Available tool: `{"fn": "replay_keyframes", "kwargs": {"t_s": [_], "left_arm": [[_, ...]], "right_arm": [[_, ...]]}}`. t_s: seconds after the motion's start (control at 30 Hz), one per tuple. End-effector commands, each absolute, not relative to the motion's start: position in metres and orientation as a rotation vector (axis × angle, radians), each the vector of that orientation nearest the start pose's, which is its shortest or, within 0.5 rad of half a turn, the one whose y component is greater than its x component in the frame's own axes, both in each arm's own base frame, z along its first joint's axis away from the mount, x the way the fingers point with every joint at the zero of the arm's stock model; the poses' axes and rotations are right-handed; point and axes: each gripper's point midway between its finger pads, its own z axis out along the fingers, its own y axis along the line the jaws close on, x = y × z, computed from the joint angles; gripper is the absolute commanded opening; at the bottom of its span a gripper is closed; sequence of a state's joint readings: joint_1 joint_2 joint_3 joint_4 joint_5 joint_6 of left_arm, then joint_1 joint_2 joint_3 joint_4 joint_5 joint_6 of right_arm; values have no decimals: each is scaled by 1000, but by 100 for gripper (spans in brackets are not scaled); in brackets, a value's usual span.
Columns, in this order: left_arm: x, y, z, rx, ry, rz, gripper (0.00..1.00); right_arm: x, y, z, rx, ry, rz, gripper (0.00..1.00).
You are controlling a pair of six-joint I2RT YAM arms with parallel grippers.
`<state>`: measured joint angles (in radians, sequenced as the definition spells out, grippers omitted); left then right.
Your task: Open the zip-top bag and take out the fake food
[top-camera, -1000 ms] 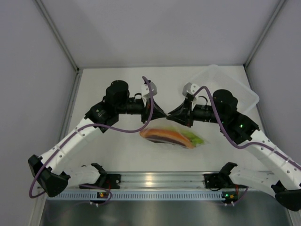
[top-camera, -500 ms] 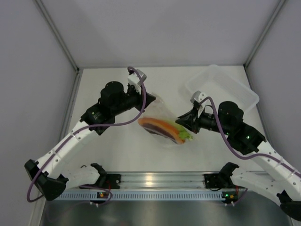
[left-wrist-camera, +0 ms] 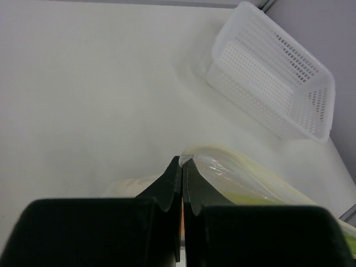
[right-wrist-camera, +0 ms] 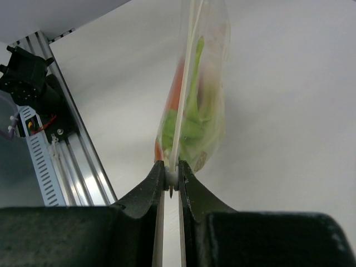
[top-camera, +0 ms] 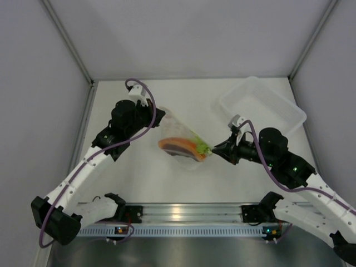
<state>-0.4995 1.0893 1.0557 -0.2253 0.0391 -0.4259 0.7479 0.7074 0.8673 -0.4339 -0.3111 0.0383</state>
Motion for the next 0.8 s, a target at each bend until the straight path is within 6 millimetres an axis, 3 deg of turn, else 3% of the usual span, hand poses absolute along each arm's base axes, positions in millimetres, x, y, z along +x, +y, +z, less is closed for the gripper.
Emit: {"fn": "replay_keyframes", "kwargs": {"t_s": [0.0,0.17,0.27,0.5,0.53,0.77], "left_arm": [[344,-163,341,-78,1692,-590,0],[324,-200,354,143,1596,-787,0],[308,-225,349,303,1566,-919,0],[286,-260,324,547,1594,-1116,0],[278,-265,320,597,1591,-1158,0],[251,-277,312,813,1528,-1273,0]], "right_arm": [[145,222,271,-884,1729,879,0],[141,233,274,-912,1715,945,0],[139,240,272,-934,1710,988,5],[137,251,250,-941,1758,1055,29],[137,250,250,-937,1760,1050,38],[158,240,263,-827,1756,930,54]]}}
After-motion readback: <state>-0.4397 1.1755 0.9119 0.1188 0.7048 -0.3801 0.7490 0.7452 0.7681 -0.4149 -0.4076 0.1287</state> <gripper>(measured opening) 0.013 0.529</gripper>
